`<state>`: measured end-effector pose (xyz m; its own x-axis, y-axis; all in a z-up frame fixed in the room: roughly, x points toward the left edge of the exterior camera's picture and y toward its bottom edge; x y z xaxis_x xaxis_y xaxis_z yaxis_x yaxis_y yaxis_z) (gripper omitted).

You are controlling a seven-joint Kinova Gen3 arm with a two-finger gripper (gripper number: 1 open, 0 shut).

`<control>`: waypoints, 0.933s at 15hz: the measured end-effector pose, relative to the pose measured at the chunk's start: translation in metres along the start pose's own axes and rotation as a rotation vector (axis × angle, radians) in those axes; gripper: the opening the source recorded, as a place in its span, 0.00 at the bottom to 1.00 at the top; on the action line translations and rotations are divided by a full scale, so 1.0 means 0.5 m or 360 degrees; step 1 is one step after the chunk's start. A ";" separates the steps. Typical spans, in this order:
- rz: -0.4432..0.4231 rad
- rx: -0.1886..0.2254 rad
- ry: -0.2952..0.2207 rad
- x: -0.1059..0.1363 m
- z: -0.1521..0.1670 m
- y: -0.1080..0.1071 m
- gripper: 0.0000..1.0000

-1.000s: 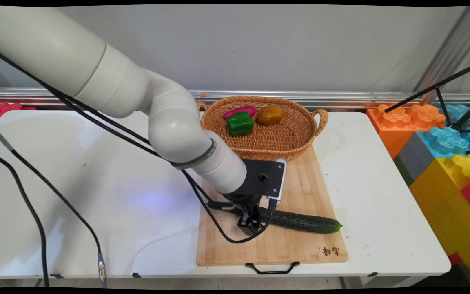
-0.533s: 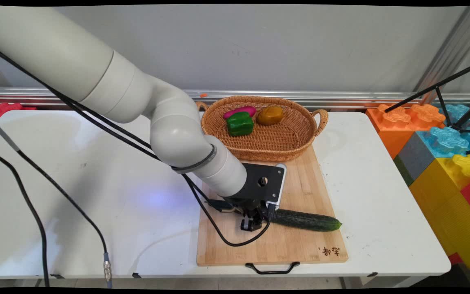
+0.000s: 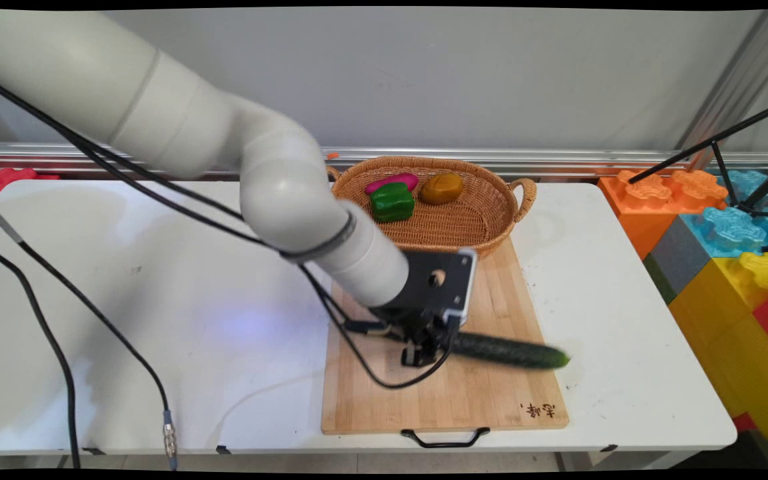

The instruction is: Place the picked object in the vegetable basket

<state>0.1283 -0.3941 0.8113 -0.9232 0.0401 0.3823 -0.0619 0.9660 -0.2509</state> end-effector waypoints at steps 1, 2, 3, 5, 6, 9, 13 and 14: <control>-0.0001 0.0013 0.0016 0.011 -0.014 -0.008 0.00; -0.0001 0.0032 0.0036 0.024 -0.033 -0.019 0.00; 0.0000 0.0054 0.0054 0.037 -0.050 -0.032 0.00; 0.0007 0.0116 0.0090 0.062 -0.086 -0.066 0.00; 0.0010 0.0143 0.0101 0.069 -0.098 -0.081 0.00; -0.0003 0.0235 0.0128 0.083 -0.128 -0.130 0.00; -0.0103 0.0389 0.0142 0.067 -0.153 -0.215 0.00; -0.0143 0.0414 0.0134 0.054 -0.152 -0.235 0.00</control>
<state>0.1396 -0.4868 0.9188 -0.8755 -0.0110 0.4831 -0.2473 0.8691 -0.4284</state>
